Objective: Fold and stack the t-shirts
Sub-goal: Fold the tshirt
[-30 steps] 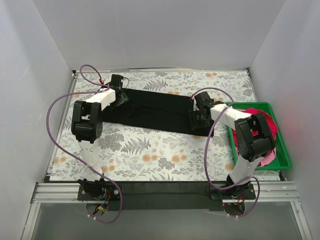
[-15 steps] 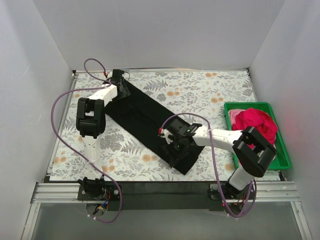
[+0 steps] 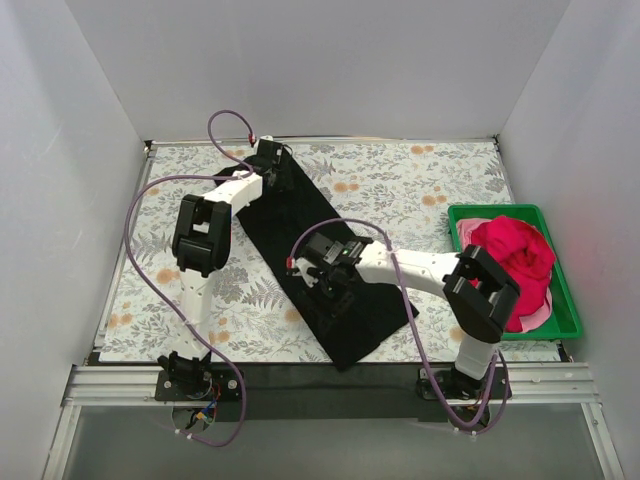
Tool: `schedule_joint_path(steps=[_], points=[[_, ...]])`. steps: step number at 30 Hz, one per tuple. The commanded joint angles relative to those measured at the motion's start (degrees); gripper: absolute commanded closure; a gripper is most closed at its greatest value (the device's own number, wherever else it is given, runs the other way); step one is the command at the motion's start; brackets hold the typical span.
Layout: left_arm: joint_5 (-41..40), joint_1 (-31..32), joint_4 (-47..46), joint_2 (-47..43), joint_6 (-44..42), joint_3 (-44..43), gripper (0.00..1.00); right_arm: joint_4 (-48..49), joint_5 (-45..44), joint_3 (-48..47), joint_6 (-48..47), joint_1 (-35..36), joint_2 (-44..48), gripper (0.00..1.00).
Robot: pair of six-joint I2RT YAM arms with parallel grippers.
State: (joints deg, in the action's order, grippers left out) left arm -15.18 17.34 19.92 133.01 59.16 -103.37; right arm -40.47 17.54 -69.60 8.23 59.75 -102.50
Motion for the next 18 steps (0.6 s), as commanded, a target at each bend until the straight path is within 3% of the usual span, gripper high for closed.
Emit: schedule_joint_path(steps=[1, 7, 11, 18], points=[[-2.39, -0.29, -1.2, -6.35, 0.08, 0.37, 0.28, -3.04, -6.02, -2.56, -2.07, -4.88, 5.37, 0.47], [-2.4, -0.2, -0.15, -13.29, 9.3, 6.06, 0.28, -1.11, -8.31, 2.8, -6.11, -13.33, 4.86, 0.47], [-2.05, -0.03, 1.87, -18.13, 15.02, 12.22, 0.28, 1.35, -7.26, 4.74, -7.0, -14.48, 2.75, 0.48], [-0.02, 0.59, 2.93, -17.09, 15.73, 18.47, 0.34, 3.91, -4.54, 7.72, -5.42, -14.39, -0.07, 0.49]])
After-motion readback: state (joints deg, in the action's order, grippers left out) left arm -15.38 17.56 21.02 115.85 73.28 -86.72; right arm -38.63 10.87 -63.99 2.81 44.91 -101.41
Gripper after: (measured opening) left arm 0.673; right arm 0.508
